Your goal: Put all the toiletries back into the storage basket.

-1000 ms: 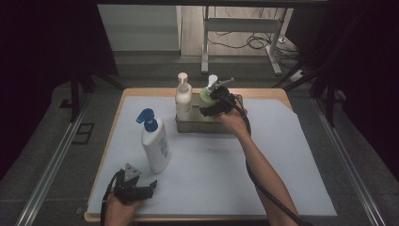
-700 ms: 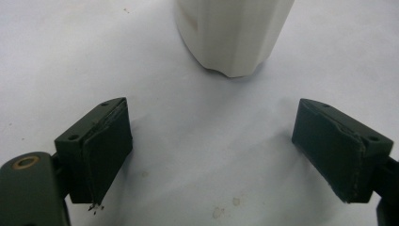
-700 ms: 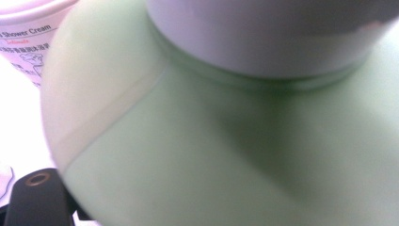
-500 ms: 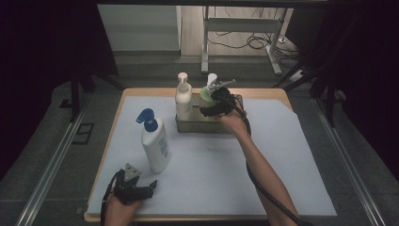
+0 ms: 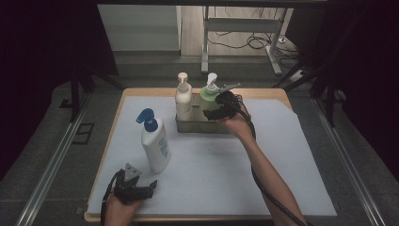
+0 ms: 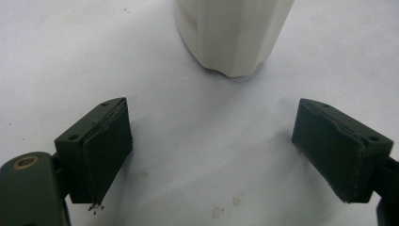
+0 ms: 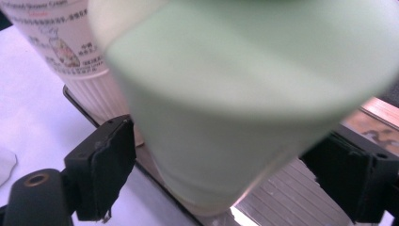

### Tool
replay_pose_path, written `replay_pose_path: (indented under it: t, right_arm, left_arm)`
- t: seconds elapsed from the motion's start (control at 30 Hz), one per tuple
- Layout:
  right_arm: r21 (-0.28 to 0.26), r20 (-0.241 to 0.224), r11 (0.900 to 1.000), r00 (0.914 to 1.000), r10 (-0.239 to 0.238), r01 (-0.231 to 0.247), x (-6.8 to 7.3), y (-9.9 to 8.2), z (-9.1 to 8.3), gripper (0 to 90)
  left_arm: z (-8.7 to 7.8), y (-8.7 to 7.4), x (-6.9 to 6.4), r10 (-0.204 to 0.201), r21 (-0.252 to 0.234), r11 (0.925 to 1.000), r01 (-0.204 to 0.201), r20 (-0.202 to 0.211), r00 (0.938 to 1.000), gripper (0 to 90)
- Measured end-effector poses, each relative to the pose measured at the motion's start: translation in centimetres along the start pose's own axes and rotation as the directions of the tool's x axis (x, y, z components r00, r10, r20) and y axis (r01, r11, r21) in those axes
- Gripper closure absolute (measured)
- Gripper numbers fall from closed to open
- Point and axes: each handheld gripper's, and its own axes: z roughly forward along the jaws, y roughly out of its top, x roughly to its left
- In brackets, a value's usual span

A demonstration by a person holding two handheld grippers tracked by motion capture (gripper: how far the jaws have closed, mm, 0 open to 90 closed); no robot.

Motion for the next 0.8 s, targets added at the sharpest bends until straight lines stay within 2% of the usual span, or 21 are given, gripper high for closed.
replay_pose_path:
  t: [0.13, 0.23, 0.5, 0.7, 0.8]
  right_arm:
    - [-0.003, -0.011, 1.0, 0.9999, -0.002, 0.002, 0.0, -0.5, -0.5, 14.1]
    - [-0.02, -0.008, 0.9997, 0.9999, -0.011, 0.011, 0.1, -0.9, -1.1, 19.1]
    - [-0.011, -0.033, 0.9998, 0.9994, 0.015, -0.015, -0.4, -2.3, -2.3, 38.3]
    - [0.002, -0.014, 0.9996, 0.9995, 0.027, -0.027, -1.3, -3.3, -2.7, 45.8]
    - [0.012, -0.005, 0.9994, 0.9994, 0.033, -0.033, -1.8, -3.6, -2.7, 52.7]
  left_arm:
    - [0.0, 0.0, 0.0, 0.0, 0.0, 1.0, 0.0, 0.0, 1.0, 12.2]
    - [0.0, 0.0, 0.0, 0.0, -0.001, 1.0, 0.0, 0.0, 1.0, 12.2]
    - [0.0, 0.0, 0.0, -0.002, -0.002, 1.0, 0.002, 0.001, 1.0, 12.1]
    - [0.0, 0.0, 0.0, -0.001, -0.001, 1.0, 0.001, 0.0, 1.0, 12.2]
    - [0.0, 0.0, 0.0, -0.001, -0.001, 1.0, 0.001, -0.001, 1.0, 12.1]
